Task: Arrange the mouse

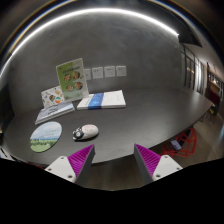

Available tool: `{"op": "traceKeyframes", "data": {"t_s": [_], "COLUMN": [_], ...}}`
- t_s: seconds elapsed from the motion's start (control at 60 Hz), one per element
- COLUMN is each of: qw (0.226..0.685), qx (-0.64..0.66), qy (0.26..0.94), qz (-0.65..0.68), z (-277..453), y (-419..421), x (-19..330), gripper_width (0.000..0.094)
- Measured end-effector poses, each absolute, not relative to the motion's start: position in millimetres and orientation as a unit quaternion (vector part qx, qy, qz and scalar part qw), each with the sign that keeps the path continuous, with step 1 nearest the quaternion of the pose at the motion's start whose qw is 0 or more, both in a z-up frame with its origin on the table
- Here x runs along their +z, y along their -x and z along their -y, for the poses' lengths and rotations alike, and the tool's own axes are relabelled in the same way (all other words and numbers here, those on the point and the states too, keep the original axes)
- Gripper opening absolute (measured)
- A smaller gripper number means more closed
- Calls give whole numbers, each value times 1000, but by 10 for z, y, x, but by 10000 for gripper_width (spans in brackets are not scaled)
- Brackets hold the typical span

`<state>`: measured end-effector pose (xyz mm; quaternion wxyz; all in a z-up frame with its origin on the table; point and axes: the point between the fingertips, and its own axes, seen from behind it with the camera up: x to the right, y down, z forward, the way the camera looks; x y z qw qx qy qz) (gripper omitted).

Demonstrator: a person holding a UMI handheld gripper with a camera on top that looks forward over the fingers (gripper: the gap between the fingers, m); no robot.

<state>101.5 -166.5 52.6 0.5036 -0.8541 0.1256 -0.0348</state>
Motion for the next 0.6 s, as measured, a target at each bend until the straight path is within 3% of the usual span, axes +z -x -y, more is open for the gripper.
{"op": "traceKeyframes", "data": {"t_s": [0.317,0.6], "qw": [465,482], "qx": [-39,14], "qy": [880,876], "qz": [-87,21], "z": [1704,1028], "y": [-1009,-595], "x": [178,-15], "gripper_width": [820,822]}}
